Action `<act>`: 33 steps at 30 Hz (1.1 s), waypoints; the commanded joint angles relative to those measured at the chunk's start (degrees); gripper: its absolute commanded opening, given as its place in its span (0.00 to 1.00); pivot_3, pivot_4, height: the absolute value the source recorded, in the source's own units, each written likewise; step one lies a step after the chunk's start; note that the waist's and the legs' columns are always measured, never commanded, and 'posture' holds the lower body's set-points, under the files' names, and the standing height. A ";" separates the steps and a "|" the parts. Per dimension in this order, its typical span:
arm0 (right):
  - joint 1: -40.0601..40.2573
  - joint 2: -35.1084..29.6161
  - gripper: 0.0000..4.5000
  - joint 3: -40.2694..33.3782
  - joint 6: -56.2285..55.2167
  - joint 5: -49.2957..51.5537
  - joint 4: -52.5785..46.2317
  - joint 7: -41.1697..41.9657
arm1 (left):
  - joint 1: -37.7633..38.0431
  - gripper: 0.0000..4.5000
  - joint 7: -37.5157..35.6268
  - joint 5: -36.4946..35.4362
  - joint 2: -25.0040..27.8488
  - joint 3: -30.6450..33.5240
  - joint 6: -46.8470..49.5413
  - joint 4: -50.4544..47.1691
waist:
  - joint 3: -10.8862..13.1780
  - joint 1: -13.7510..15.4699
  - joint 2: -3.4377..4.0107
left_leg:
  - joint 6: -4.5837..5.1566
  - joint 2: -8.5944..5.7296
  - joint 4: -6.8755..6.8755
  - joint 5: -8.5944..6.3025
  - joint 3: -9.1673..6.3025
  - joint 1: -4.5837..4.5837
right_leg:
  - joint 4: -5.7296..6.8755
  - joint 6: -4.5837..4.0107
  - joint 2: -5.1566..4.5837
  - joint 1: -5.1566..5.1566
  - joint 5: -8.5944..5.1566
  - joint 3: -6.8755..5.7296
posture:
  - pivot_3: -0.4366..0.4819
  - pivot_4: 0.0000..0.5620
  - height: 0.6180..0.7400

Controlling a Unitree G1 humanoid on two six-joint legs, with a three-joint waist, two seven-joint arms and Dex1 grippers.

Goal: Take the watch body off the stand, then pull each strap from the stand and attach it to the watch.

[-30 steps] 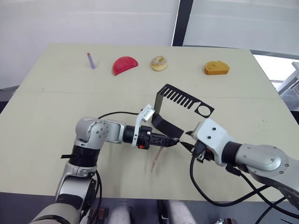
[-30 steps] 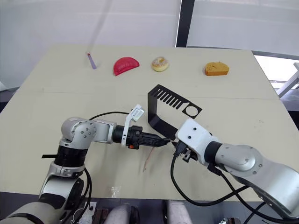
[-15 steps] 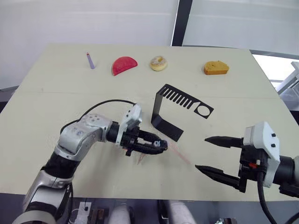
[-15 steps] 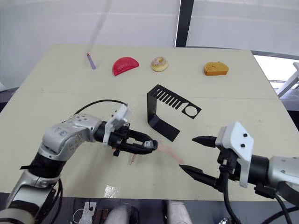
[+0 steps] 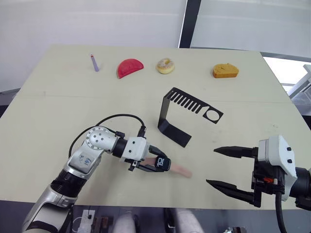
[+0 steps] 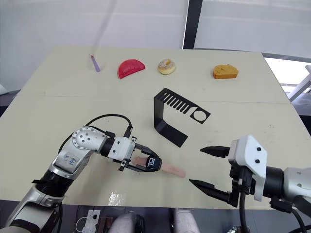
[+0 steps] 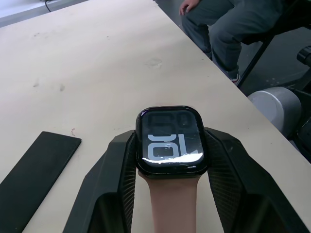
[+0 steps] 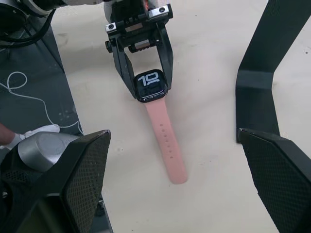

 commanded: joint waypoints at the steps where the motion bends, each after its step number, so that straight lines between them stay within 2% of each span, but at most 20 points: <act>1: 0.08 -0.39 0.99 0.87 -1.87 -1.31 -0.79 0.88 | 0.40 0.36 1.63 0.58 -0.45 0.05 1.81 -1.37 | 0.00 0.01 0.00 | 0.00 0.00 0.00 0.00 0.00 0.00 | 0.00 0.00 0.00 0.00 0.00 0.00 | 0.48 0.27 0.98; 6: 0.76 0.35 0.99 4.79 -3.34 -5.40 -1.26 0.01 | 1.56 0.36 4.19 4.34 -0.20 -2.97 7.21 -1.67 | 0.00 0.03 0.00 | 0.00 0.00 0.00 0.00 0.00 0.00 | 0.00 0.00 0.00 0.00 0.00 0.00 | 0.48 0.27 0.98; 13: 2.32 1.08 0.99 9.13 -5.34 -10.66 -0.33 0.82 | 3.27 0.36 7.88 9.90 -2.20 -6.71 8.49 -0.17 | 0.00 0.11 0.00 | 0.00 0.00 0.04 0.00 0.01 0.00 | 0.03 0.00 0.00 0.00 0.00 0.01 | 0.48 0.27 0.98; 17: 4.62 1.28 0.99 9.30 -6.93 -13.59 0.18 2.44 | 4.59 0.36 9.09 9.73 -2.35 -6.27 12.49 -1.63 | 0.00 0.08 0.00 | 0.01 0.00 0.03 0.00 0.01 0.02 | 0.05 0.00 0.00 0.00 0.00 0.01 | 0.48 0.27 0.98; 18: 5.32 1.40 1.00 8.86 -7.33 -14.13 0.37 3.08 | 4.92 0.59 8.53 8.61 -1.78 -5.52 13.97 -2.56 | 0.00 0.08 -0.01 | 0.01 0.00 0.03 0.00 0.02 0.03 | 0.07 0.00 0.00 0.00 0.00 0.01 | 0.48 0.27 0.98; 19: 6.06 1.47 1.00 7.93 -7.68 -14.50 0.68 4.02 | 5.37 0.66 7.25 6.07 -0.39 -3.54 16.26 -4.04 | 0.00 0.08 -0.01 | 0.01 0.00 0.04 0.00 0.02 0.04 | 0.08 0.00 0.00 0.00 0.00 0.02 | 0.48 0.27 0.98; 22: 8.58 1.57 1.00 3.42 -8.20 -14.35 1.75 7.60 | 6.31 0.99 0.58 -4.09 5.99 5.13 21.11 -6.99 | 0.00 -0.24 -0.01 | -0.01 0.02 0.04 0.00 0.04 0.08 | 0.14 -0.03 0.01 0.00 -0.01 0.03 | 0.48 0.27 0.98; 25: 11.61 2.06 1.00 -2.34 -8.30 -13.61 2.93 11.98 | 6.81 0.99 -6.53 -11.27 13.98 13.11 22.35 -5.96 | 0.00 -0.12 -0.01 | -0.08 0.08 0.03 0.04 0.05 0.19 | 0.22 -0.14 0.03 0.00 -0.08 -0.01 | 0.48 0.27 0.98; 29: 15.99 2.85 1.00 -11.22 -8.61 -14.41 6.52 19.14 | 9.10 0.99 -14.64 -12.79 27.73 21.06 22.43 -1.35 | 0.01 -0.03 -0.02 | -0.08 0.07 -0.03 0.01 0.06 0.21 | 0.15 -0.15 0.02 0.03 -0.09 -0.04 | 0.48 0.27 0.98; 33: 17.99 2.83 1.00 -15.72 -9.62 -16.06 10.08 23.48 | 11.67 0.99 -16.08 -12.33 33.64 25.90 20.21 1.75 | 0.01 0.06 -0.03 | 0.01 0.04 -0.04 -0.05 0.15 0.24 | 0.07 -0.12 -0.02 0.07 -0.08 -0.01 | 0.48 0.27 0.98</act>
